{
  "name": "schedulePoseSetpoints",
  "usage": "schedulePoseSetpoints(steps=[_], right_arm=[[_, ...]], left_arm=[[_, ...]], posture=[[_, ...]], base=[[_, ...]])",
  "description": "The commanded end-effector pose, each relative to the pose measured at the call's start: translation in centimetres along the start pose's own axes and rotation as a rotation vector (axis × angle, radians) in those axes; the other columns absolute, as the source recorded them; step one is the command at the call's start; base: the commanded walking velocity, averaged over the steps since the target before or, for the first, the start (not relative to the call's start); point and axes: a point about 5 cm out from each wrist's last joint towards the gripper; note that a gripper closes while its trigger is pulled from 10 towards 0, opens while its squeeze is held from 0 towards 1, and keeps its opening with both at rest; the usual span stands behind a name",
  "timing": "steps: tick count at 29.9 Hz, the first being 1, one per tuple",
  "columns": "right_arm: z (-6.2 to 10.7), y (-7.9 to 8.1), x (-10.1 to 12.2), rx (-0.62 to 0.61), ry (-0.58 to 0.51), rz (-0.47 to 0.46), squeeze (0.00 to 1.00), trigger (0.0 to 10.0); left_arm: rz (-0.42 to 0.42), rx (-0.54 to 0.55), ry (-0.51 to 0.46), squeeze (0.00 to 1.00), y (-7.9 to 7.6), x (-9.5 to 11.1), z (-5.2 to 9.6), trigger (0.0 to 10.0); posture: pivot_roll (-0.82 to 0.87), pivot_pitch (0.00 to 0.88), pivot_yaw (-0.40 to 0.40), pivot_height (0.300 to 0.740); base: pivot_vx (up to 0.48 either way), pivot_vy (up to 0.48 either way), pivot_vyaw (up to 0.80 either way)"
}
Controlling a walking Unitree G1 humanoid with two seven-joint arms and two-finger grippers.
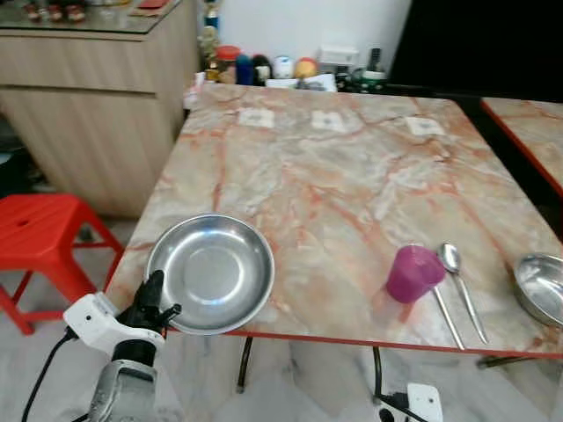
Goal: Setting the table
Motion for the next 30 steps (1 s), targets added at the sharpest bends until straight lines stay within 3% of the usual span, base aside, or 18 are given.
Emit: schedulePoseSetpoints(steps=[1, 10, 30], right_arm=[[0.10, -0.59, -0.40, -0.016, 0.011, -0.010, 0.00, 10.0], [0.17, -0.77, -0.64, -0.018, 0.010, -0.018, 0.00, 10.0], [0.32, -0.74, -1.17, -0.019, 0.018, -0.024, 0.00, 10.0]], left_arm=[[0.006, -0.016, -0.022, 0.00, -0.47, 0.21, 0.12, 10.0], [0.003, -0.020, -0.021, 0.00, -0.54, 0.26, 0.06, 10.0], [-0.018, -0.018, -0.011, 0.00, -0.53, 0.20, -0.04, 10.0]], posture=[[0.13, 0.102, -0.094, 0.740], [0.13, 0.102, -0.092, 0.740], [0.13, 0.104, -0.090, 0.740]], base=[[-0.281, 0.000, 0.00], [-0.279, 0.000, 0.00], [0.000, 0.000, 0.00]])
Point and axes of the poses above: a point about 5 cm out from each wrist's last joint towards the gripper, its own z axis pointing back from the gripper into the wrist, its own x axis along the axis of the wrist's last joint, y = z × x, and after that the axes turned 9 degrees about z, right-handed
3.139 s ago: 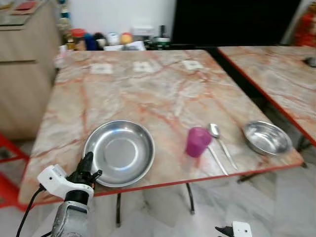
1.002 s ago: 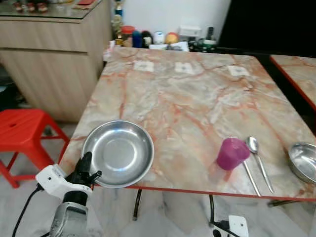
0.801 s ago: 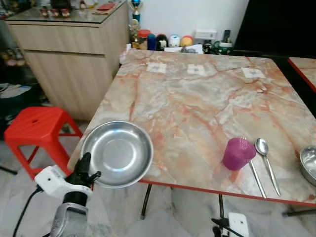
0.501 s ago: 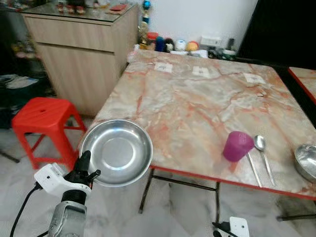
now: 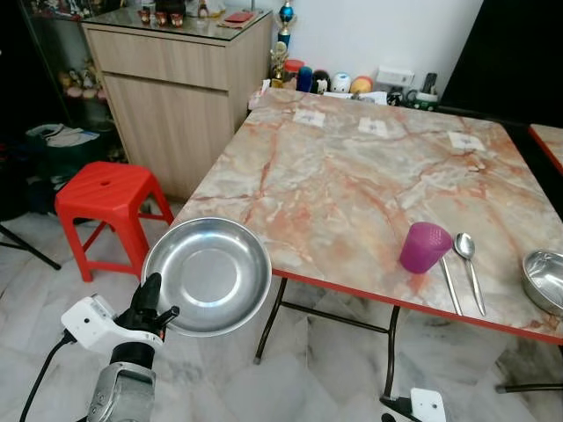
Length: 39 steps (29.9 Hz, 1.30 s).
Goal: Setting the table
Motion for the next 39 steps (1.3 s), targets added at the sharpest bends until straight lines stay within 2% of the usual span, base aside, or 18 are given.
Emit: schedulePoseSetpoints(steps=[1, 5, 25, 31, 39], right_arm=[[0.07, -0.28, -0.23, -0.011, 0.002, -0.009, 0.00, 10.0], [0.10, -0.37, -0.34, -0.012, 0.004, -0.011, 0.00, 10.0], [0.06, -0.58, -0.38, -0.013, 0.020, -0.024, 0.00, 10.0], [0.01, -0.41, -0.22, -0.008, 0.023, -0.017, 0.00, 10.0], [0.02, -0.36, -0.21, -0.003, 0.016, -0.013, 0.00, 10.0]], left_arm=[[-0.016, -0.033, -0.005, 0.00, -0.70, 0.18, -0.25, 10.0], [-0.027, -0.037, 0.000, 0.00, -0.74, 0.09, -0.25, 10.0], [-0.027, -0.040, 0.005, 0.00, -0.64, -0.02, -0.02, 10.0], [-0.029, -0.034, 0.005, 0.00, -0.49, -0.01, 0.09, 10.0], [-0.033, -0.025, -0.001, 0.00, -0.29, 0.13, 0.21, 10.0]], posture=[[0.13, 0.104, -0.090, 0.740], [0.13, 0.104, -0.090, 0.740], [0.13, 0.105, -0.091, 0.740], [0.13, 0.106, -0.091, 0.740], [0.14, 0.104, -0.093, 0.740]], base=[[0.000, 0.000, 0.00], [0.000, 0.000, 0.00], [0.000, -0.302, 0.00], [0.000, -0.257, -0.75], [0.000, -0.270, 0.00]])
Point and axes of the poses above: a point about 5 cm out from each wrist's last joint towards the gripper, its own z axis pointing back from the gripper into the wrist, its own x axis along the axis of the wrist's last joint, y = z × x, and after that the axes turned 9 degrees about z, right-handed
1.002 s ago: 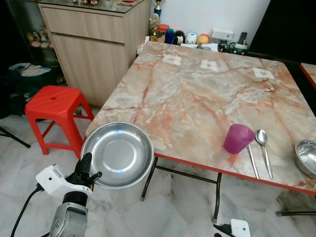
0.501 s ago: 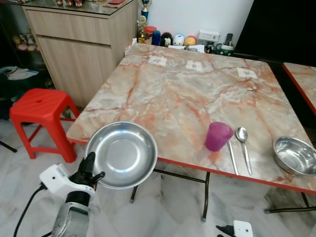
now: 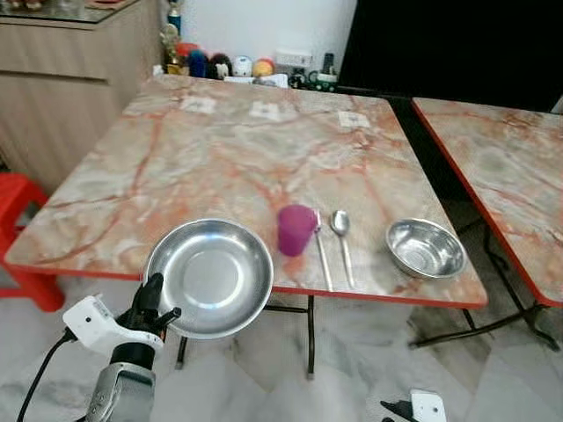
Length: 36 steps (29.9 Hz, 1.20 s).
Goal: Setting the table
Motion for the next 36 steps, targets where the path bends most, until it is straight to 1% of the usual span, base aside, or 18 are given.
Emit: schedulePoseSetpoints(steps=[1, 4, 6, 12, 16, 21, 28, 36], right_arm=[[0.08, -0.56, -0.30, -0.012, 0.009, -0.006, 0.00, 10.0], [0.07, -0.47, -0.28, -0.007, 0.008, 0.012, 0.00, 10.0], [0.07, -0.42, -0.25, -0.007, 0.006, 0.021, 0.00, 10.0], [0.07, -0.28, -0.30, -0.004, 0.009, 0.011, 0.00, 10.0], [0.10, -0.37, -0.46, -0.007, 0.013, -0.007, 0.00, 10.0], [0.15, -0.51, -0.62, -0.008, 0.016, -0.008, 0.00, 10.0], [0.19, -0.64, -0.81, -0.012, 0.022, -0.013, 0.00, 10.0], [0.14, -0.56, -0.63, -0.008, 0.019, -0.009, 0.00, 10.0]], left_arm=[[-0.005, -0.010, -0.005, 0.00, -0.35, 0.01, 0.10, 10.0], [-0.003, -0.008, -0.007, 0.00, -0.30, 0.09, 0.07, 10.0], [-0.002, -0.008, -0.012, 0.00, -0.35, 0.14, 0.03, 10.0], [0.001, -0.010, -0.017, 0.00, -0.44, 0.15, -0.08, 10.0], [0.006, -0.010, -0.022, 0.00, -0.49, 0.20, -0.07, 10.0], [0.009, -0.009, -0.024, 0.00, -0.51, 0.19, -0.03, 10.0], [-0.006, -0.020, -0.012, 0.00, -0.60, 0.03, -0.02, 10.0], [-0.009, -0.022, -0.014, 0.00, -0.64, 0.04, -0.03, 10.0]], posture=[[0.14, 0.105, -0.093, 0.740], [0.14, 0.103, -0.092, 0.740], [0.14, 0.102, -0.091, 0.740], [0.14, 0.102, -0.090, 0.740], [0.14, 0.104, -0.090, 0.740], [0.13, 0.106, -0.090, 0.740], [0.14, 0.106, -0.092, 0.740], [0.13, 0.105, -0.092, 0.740]], base=[[0.000, -0.307, 0.00], [0.000, -0.205, 0.00], [0.000, 0.000, 0.80], [0.000, 0.000, 0.80], [0.000, 0.000, 0.00], [0.000, 0.000, 0.00], [0.000, 0.000, 0.00], [0.000, -0.269, 0.00]])
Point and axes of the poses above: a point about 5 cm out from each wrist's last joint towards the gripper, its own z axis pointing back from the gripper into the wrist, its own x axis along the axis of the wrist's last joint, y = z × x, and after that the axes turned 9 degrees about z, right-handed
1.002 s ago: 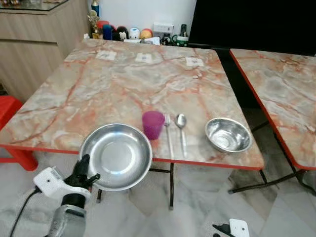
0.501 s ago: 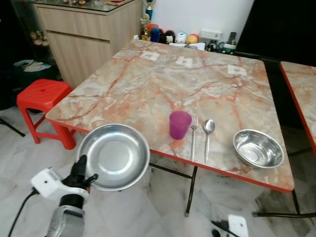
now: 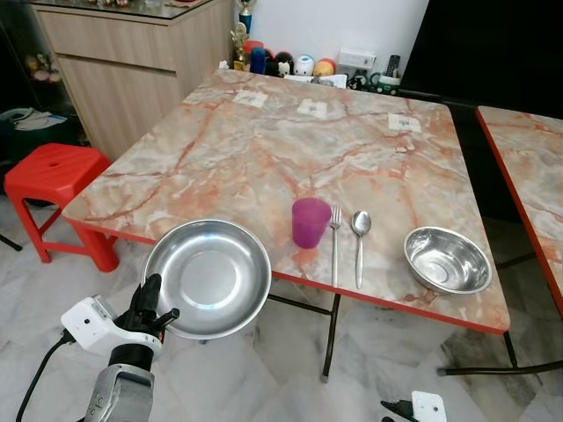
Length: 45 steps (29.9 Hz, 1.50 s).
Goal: Setting the table
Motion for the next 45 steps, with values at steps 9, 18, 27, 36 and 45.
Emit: schedulePoseSetpoints(steps=[9, 18, 27, 36, 45], right_arm=[[0.1, -0.4, -0.6, -0.011, 0.030, -0.009, 0.00, 10.0], [0.2, -0.4, -1.0, -0.011, 0.040, -0.012, 0.00, 10.0], [0.2, -0.3, -1.0, -0.009, 0.040, -0.014, 0.00, 10.0], [0.1, 0.2, -0.5, -0.005, 0.029, -0.027, 0.00, 10.0], [0.0, 1.0, -0.2, -0.008, 0.022, -0.076, 0.00, 10.0]], left_arm=[[-0.008, -0.034, -0.013, 0.00, -0.8, 0.1, -0.1, 10.0], [-0.008, -0.036, -0.013, 0.00, -0.8, 0.2, -0.2, 10.0], [-0.009, -0.037, -0.014, 0.00, -0.8, 0.2, -0.2, 10.0], [-0.066, -0.071, -0.001, 0.00, -1.1, 0.7, -0.6, 10.0], [-0.093, -0.108, 0.010, 0.00, -1.6, 1.3, -1.5, 10.0]], posture=[[0.14, 0.106, -0.091, 0.740], [0.14, 0.105, -0.090, 0.740], [0.14, 0.105, -0.090, 0.740], [0.16, 0.094, -0.064, 0.740], [0.17, 0.064, -0.016, 0.740]], base=[[0.000, -0.325, 0.00], [0.000, -0.334, 0.00], [0.000, -0.331, 0.00], [0.000, -0.333, 0.00], [0.000, -0.335, 0.00]])
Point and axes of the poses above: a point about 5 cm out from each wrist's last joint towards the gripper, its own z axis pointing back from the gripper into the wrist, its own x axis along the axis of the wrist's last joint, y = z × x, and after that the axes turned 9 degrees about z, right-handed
